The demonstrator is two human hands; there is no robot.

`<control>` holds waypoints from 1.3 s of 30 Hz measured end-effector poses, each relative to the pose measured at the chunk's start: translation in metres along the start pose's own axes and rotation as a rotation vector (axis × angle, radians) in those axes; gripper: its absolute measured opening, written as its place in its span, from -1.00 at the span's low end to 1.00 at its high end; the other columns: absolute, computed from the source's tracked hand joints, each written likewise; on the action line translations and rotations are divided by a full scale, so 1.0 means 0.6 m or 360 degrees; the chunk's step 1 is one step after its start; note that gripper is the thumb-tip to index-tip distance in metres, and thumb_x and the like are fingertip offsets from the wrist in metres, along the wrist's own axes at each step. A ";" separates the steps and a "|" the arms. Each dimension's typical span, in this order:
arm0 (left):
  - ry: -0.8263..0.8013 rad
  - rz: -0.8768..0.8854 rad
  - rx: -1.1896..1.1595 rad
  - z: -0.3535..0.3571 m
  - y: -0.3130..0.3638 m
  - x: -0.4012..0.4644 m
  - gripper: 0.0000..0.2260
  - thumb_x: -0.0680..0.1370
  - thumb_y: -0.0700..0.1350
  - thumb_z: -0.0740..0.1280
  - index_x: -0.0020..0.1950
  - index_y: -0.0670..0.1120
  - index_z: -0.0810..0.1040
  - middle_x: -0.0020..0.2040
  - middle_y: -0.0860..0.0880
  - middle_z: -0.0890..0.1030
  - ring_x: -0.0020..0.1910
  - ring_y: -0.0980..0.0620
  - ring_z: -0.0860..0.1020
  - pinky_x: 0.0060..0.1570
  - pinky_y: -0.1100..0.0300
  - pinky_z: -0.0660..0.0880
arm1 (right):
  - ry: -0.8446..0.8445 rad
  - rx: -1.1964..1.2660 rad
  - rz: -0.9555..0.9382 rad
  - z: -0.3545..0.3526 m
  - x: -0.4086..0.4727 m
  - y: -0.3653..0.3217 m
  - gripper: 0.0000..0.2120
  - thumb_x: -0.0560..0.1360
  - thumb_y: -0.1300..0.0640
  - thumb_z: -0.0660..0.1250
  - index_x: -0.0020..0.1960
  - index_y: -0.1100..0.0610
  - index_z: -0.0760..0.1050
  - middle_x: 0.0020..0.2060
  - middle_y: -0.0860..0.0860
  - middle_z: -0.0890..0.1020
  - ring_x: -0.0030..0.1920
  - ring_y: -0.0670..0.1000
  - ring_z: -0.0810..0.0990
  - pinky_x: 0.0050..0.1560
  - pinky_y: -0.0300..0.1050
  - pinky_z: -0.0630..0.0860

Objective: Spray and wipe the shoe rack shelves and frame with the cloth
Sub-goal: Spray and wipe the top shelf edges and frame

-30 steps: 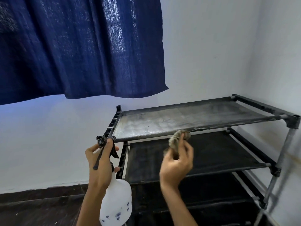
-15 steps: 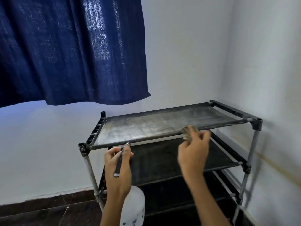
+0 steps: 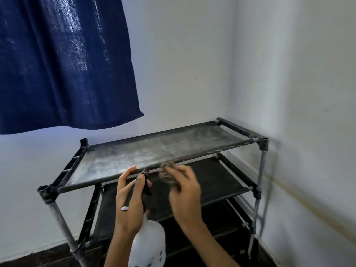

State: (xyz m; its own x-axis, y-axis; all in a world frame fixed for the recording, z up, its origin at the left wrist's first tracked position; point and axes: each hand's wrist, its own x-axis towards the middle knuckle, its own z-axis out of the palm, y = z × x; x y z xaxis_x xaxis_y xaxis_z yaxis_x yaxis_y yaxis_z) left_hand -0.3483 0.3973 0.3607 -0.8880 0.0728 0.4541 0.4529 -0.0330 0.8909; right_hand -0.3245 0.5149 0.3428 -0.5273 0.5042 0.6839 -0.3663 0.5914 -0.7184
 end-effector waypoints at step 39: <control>-0.0251 -0.0075 -0.0181 0.130 0.025 0.007 -0.84 0.42 0.11 0.25 -0.07 0.24 0.57 0.05 -0.30 0.51 -0.21 -0.04 0.57 -0.55 0.22 0.34 | 0.0208 -0.0667 0.0238 -0.199 0.144 0.106 -0.54 0.47 0.46 0.21 0.30 0.13 0.48 0.18 -0.02 0.51 -0.10 -0.12 0.50 -0.10 -0.42 0.49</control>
State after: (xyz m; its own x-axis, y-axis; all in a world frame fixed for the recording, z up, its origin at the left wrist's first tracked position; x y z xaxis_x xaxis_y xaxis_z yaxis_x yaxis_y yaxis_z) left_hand -0.3389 0.4747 0.3755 -0.8806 0.2318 0.4134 0.3910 -0.1376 0.9101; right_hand -0.3017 0.6712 0.3717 -0.4398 0.6627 0.6062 0.0623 0.6958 -0.7155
